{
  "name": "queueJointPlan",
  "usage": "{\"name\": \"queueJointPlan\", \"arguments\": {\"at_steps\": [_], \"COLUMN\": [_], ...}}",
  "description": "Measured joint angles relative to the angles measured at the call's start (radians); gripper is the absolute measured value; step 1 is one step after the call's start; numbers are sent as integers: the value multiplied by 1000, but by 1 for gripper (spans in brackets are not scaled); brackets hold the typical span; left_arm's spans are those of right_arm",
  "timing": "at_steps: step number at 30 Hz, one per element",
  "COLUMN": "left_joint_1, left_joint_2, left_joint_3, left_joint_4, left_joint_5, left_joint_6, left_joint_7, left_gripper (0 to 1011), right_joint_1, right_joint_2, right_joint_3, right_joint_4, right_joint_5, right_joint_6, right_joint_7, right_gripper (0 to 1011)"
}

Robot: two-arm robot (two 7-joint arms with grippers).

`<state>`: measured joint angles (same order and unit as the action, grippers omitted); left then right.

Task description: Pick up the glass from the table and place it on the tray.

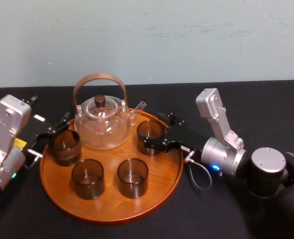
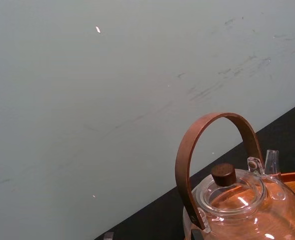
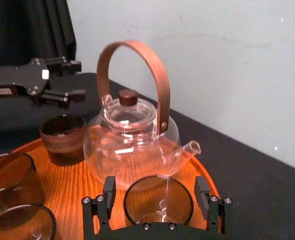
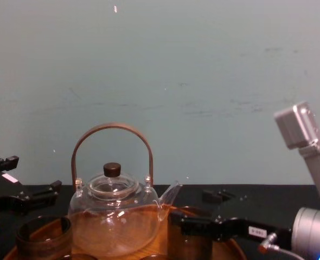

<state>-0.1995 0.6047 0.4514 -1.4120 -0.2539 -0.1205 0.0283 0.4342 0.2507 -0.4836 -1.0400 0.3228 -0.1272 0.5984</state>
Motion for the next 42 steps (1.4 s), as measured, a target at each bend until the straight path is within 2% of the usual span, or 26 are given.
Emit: {"name": "queueJointPlan", "arguments": {"at_steps": [7, 11, 18, 21, 28, 34, 42], "left_joint_1": [0, 0, 0, 0, 0, 0, 0], "left_joint_2": [0, 0, 0, 0, 0, 0, 0], "left_joint_3": [0, 0, 0, 0, 0, 0, 0], "left_joint_4": [0, 0, 0, 0, 0, 0, 0], "left_joint_5": [0, 0, 0, 0, 0, 0, 0], "left_joint_6": [0, 0, 0, 0, 0, 0, 0], "left_joint_7": [0, 0, 0, 0, 0, 0, 0], "left_gripper": [1001, 1001, 1001, 1002, 1001, 1001, 1001], "right_joint_1": [-43, -62, -110, -138, -192, -228, -239], "right_joint_2": [42, 59, 103, 129, 165, 178, 172], "right_joint_3": [22, 34, 80, 112, 178, 230, 253], "right_joint_4": [-112, -150, -209, -229, -247, -245, -231], "right_joint_5": [28, 42, 67, 75, 74, 62, 50], "right_joint_6": [-8, -10, -22, -29, -37, -44, -46], "right_joint_7": [1, -3, -40, -63, -128, -173, -186], "right_gripper": [1002, 1002, 1002, 1002, 1002, 1002, 1002]}}
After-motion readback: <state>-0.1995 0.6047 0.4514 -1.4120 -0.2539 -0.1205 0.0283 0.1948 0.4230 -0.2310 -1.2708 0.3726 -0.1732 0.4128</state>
